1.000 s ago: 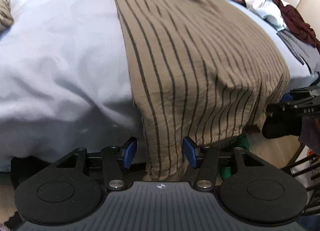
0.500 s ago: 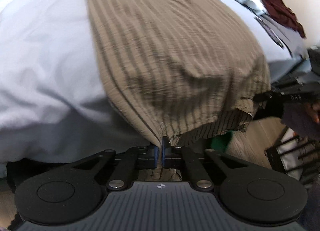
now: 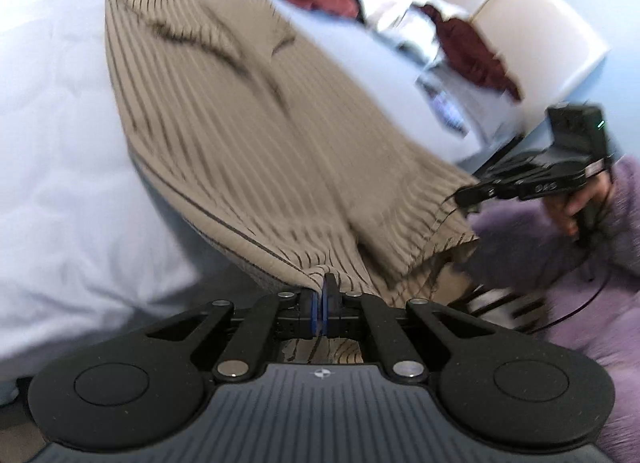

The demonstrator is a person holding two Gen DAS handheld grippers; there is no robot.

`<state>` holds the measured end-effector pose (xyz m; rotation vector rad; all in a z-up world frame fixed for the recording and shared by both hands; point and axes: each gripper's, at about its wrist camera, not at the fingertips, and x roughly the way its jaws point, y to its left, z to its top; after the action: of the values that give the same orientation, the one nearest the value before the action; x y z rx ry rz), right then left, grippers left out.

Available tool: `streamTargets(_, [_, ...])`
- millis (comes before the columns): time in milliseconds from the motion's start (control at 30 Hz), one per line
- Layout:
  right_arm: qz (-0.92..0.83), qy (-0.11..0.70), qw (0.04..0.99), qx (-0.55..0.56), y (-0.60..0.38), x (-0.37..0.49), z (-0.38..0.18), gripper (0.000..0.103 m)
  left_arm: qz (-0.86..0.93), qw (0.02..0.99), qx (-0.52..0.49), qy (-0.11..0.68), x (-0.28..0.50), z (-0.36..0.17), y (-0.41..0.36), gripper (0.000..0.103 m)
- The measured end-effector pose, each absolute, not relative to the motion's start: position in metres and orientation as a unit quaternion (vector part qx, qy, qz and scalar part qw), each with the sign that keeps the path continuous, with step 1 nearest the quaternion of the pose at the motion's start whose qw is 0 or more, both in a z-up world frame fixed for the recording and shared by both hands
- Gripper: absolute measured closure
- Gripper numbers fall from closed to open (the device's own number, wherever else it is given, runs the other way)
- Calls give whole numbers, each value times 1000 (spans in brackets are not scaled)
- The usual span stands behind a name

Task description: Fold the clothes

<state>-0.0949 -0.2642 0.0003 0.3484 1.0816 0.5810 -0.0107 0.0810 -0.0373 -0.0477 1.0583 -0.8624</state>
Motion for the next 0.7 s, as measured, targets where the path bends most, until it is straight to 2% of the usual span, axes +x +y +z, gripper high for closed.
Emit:
streamTargets(333, [273,443,835,179,-281,-22,56,100,-403,795,-114,439,68,11,96,103])
streamTargets(533, [233,426,853,191,-300,44,54,100,-380,810,-146,422,131,29,101,103])
streamTargets(700, [210,421,860,197,-318,97,38,100,-357,817,-161,424,187,22,105,103])
